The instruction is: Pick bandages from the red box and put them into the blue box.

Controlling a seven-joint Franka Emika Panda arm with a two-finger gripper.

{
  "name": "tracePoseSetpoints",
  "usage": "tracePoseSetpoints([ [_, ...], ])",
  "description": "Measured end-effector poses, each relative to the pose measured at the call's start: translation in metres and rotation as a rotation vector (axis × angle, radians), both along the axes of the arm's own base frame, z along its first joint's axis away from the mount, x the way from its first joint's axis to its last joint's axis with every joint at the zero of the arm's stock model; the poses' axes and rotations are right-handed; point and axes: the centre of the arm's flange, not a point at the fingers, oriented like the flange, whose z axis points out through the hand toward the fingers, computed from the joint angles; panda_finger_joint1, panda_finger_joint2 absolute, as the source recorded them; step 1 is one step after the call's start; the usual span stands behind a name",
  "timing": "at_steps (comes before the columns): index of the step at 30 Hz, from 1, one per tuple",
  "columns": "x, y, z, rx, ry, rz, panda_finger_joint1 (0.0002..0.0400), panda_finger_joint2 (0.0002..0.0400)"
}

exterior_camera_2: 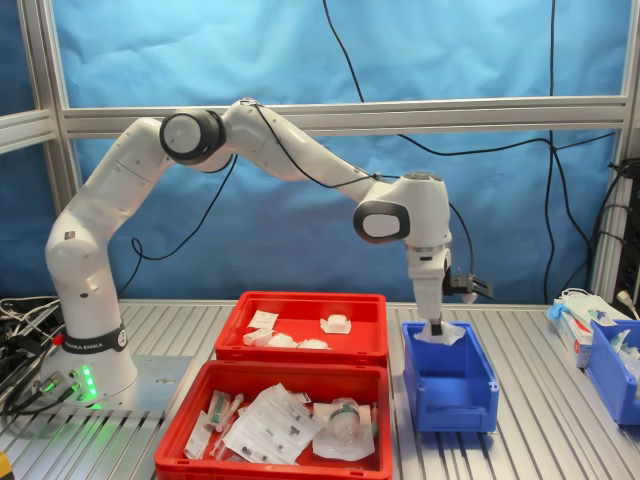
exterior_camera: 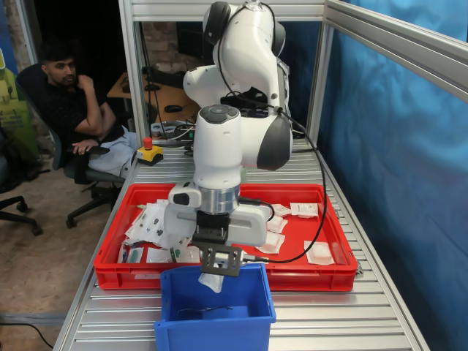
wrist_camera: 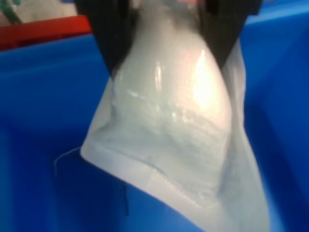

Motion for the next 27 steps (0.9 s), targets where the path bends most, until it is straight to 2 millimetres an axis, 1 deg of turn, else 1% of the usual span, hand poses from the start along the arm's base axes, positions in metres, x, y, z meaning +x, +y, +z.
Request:
tracePoseSetpoints([
  [6,0.004,-0.009,-0.009,-0.011,0.006,-0.01,0.0086,0.0086],
  [14,0.006,-0.011,-0.018,-0.019,0.015,-0.012,0.0086,0.0086],
  [27,0.007,-0.01,-0.018,-0.002,0.008,-0.02,0.0086,0.0086],
])
